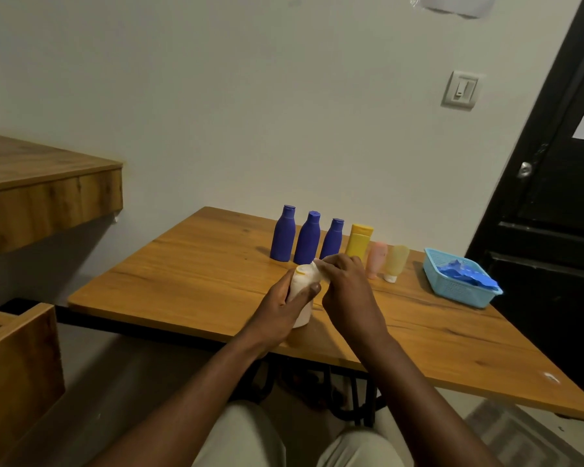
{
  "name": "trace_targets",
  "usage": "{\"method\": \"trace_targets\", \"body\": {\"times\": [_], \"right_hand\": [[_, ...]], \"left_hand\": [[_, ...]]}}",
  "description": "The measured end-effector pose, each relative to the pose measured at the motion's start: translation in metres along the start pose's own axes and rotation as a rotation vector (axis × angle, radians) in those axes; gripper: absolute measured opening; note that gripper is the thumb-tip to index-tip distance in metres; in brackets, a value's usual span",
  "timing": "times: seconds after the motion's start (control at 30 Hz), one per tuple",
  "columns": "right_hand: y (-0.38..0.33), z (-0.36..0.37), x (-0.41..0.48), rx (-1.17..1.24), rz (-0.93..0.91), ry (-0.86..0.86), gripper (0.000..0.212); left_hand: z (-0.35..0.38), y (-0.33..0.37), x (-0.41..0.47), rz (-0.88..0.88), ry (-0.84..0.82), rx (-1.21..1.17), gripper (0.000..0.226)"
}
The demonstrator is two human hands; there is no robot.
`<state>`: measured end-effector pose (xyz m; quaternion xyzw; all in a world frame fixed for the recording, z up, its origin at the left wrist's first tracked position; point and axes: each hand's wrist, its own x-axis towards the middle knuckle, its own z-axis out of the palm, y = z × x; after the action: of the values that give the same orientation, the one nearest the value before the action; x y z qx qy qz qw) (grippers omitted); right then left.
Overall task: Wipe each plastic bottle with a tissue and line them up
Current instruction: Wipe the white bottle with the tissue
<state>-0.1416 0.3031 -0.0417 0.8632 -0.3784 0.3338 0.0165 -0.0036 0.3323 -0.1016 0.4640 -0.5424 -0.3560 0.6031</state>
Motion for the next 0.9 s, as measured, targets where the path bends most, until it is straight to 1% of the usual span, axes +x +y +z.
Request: {"method": "trace_targets", "body": {"times": [0.1,0.2,0.27,0.33,0.47,0.5,0.57,0.63,0.7,0.73,0.8,0.83,0.9], "right_hand": [[-0.005,-0.004,0.009,-0.03,0.024,-0.062,0.054],[-0.008,-0.004,0.002,-0.022,0.047,-0.072,0.06],[-0.007,-0.003,-0.006,-0.019,0.037,-0.029,0.062],[-0.006,-0.002,-0.01,-0.018,0.024,-0.001,0.058],[-0.006,-0.005,-0.009,0.019,0.04,-0.014,0.054],[-0.006,-0.007,-0.007,0.053,0.049,0.002,0.054],[-0.008,-0.01,-0.003,0.139,0.048,0.086,0.052],[-0.014,-0.012,0.002,0.167,0.024,0.137,0.05],[-0.022,-0.011,0.005,0.114,-0.024,0.092,0.049],[-0.025,-0.01,0.006,0.072,-0.046,0.043,0.048],[-0.027,-0.011,0.005,-0.02,-0.059,-0.055,0.048],[-0.028,-0.013,0.004,-0.061,-0.057,-0.087,0.047],[-0.028,-0.018,0.004,-0.101,-0.064,-0.114,0.047]], "left_hand": [[-0.001,0.0,0.0,0.0,0.004,-0.006,0.047],[-0.001,-0.001,-0.001,0.002,0.003,-0.004,0.045],[0.0,-0.001,-0.002,-0.002,0.003,-0.003,0.043],[0.0,0.002,-0.003,-0.006,0.007,-0.002,0.041],[0.0,0.0,-0.003,-0.022,0.01,0.007,0.045],[0.001,0.0,-0.002,-0.029,0.006,0.009,0.044],[0.0,0.001,-0.002,-0.029,0.001,0.025,0.043],[-0.001,0.004,-0.002,-0.021,-0.003,0.046,0.046],[-0.003,0.003,-0.003,-0.015,-0.012,0.046,0.057],[-0.003,0.001,-0.003,-0.012,-0.012,0.051,0.058],[-0.003,0.002,-0.005,-0.009,-0.005,0.061,0.051],[-0.003,0.003,-0.005,-0.013,0.0,0.059,0.053],[-0.002,0.002,-0.002,-0.015,0.01,0.054,0.071]]}}
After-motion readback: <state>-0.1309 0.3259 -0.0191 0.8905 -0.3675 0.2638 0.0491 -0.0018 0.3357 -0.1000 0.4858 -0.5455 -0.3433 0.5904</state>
